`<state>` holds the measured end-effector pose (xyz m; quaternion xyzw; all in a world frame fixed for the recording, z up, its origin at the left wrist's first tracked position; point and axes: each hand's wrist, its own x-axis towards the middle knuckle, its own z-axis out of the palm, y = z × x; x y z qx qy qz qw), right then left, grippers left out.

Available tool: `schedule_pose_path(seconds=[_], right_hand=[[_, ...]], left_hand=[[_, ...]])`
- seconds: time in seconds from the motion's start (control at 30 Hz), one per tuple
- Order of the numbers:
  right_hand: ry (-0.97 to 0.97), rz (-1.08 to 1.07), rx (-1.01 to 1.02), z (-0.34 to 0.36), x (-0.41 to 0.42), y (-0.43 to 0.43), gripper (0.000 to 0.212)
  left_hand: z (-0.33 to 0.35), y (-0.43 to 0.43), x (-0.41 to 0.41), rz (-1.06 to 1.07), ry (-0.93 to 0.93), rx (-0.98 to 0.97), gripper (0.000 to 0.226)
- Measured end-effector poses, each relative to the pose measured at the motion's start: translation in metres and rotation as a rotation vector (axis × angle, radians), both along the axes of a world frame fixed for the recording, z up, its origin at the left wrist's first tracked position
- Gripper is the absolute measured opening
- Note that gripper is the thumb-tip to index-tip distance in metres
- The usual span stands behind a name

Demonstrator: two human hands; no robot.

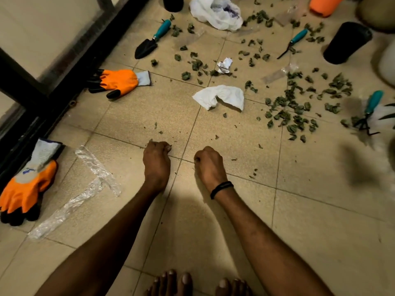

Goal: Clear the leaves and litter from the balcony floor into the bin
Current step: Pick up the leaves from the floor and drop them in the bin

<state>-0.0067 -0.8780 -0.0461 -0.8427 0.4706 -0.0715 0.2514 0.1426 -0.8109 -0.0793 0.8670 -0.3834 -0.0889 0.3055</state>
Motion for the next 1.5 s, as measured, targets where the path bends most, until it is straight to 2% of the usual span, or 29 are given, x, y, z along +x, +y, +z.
schedule_pose_path(seconds=[0.13,0.2,0.3,0.47,0.63,0.83,0.97,1.13,1.2,1.27,1.37,1.5], right_hand=[[-0.059,-0.211,0.075,0.017,-0.011,-0.014,0.017],[-0.096,-0.371,0.163,0.026,-0.033,-0.031,0.013],[-0.12,-0.555,0.169,0.037,-0.081,-0.049,0.008],[0.0,-0.639,0.135,0.021,-0.137,-0.04,0.015],[-0.084,-0.619,0.062,0.005,-0.13,-0.016,0.018],[-0.109,-0.503,0.045,-0.005,-0.092,-0.024,0.034],[-0.075,-0.402,0.05,-0.014,-0.077,-0.028,0.016],[-0.025,-0.331,-0.085,-0.004,-0.077,-0.033,0.017],[-0.041,-0.379,-0.08,0.005,-0.079,-0.041,0.015],[-0.117,-0.486,0.035,0.009,-0.083,-0.053,0.015],[-0.307,-0.688,0.27,0.016,-0.084,-0.07,0.01],[-0.373,-0.618,0.314,0.018,-0.064,-0.082,0.011]], left_hand=[[0.019,-0.009,-0.04,-0.025,0.256,-0.114,0.016],[0.026,-0.013,-0.061,-0.084,0.31,-0.135,0.016],[0.023,-0.018,-0.089,-0.218,0.274,-0.144,0.016],[0.003,-0.018,-0.123,-0.313,0.187,-0.057,0.017],[0.0,-0.014,-0.129,-0.383,0.07,-0.081,0.016],[-0.014,-0.01,-0.126,-0.533,-0.137,-0.067,0.023],[-0.016,-0.009,-0.121,-0.58,-0.22,-0.08,0.015],[-0.017,-0.011,-0.122,-0.555,-0.247,-0.017,0.022],[-0.014,-0.014,-0.122,-0.516,-0.181,0.031,0.019],[-0.004,-0.018,-0.12,-0.461,-0.058,0.019,0.013],[0.014,-0.018,-0.107,-0.32,0.247,-0.065,0.033],[0.022,-0.013,-0.078,-0.084,0.582,-0.144,0.019]])
